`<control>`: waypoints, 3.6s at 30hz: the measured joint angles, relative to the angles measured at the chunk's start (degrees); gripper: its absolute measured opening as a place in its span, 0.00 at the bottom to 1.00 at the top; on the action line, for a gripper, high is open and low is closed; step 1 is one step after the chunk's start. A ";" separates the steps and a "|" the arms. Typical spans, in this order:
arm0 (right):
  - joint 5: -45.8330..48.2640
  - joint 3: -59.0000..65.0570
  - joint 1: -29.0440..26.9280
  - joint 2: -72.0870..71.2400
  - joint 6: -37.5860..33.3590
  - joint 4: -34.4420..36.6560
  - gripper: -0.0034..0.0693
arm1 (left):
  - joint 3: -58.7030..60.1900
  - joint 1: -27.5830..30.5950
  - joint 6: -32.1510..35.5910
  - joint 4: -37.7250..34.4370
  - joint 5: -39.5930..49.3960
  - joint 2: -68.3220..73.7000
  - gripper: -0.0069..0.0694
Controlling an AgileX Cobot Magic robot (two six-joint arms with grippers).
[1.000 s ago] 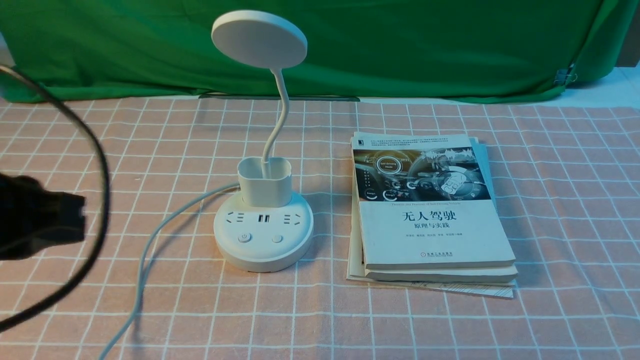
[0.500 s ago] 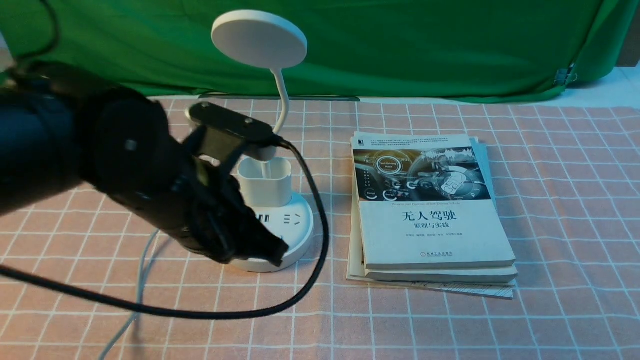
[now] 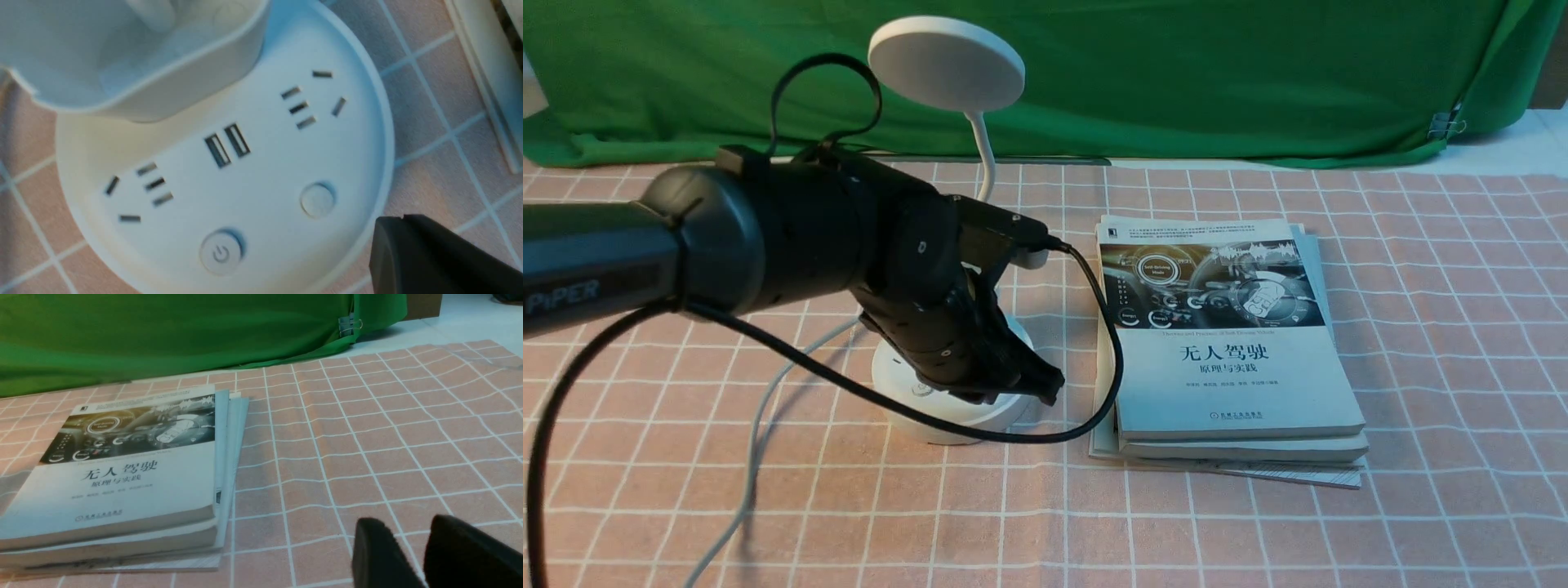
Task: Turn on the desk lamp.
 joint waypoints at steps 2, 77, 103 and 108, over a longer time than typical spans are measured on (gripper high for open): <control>0.00 0.00 0.00 0.00 0.00 0.00 0.38 | -0.40 0.00 -0.81 1.39 -0.50 0.91 0.12; 0.00 0.00 0.00 0.00 0.00 0.00 0.38 | -1.01 1.66 -1.76 4.78 -0.85 4.23 0.12; 0.00 0.00 0.00 0.00 0.00 0.00 0.38 | 13.58 1.66 -3.73 1.39 0.88 -23.95 0.12; 0.00 0.00 0.00 0.00 0.00 0.00 0.38 | 21.15 1.66 -5.35 1.06 -2.58 -39.77 0.12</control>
